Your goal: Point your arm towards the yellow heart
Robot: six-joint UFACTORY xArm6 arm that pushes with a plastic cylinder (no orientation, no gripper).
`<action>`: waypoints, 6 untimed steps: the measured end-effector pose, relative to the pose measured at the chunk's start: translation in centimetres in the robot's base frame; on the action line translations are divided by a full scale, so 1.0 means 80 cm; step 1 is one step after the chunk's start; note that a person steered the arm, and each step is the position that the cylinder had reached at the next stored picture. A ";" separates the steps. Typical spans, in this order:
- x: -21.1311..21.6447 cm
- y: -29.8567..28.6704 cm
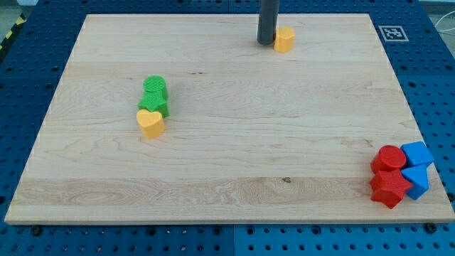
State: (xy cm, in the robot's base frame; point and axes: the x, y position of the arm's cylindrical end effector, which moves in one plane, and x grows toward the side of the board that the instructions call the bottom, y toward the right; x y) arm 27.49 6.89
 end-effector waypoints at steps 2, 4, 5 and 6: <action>0.009 -0.178; 0.149 -0.319; 0.238 -0.354; 0.265 -0.322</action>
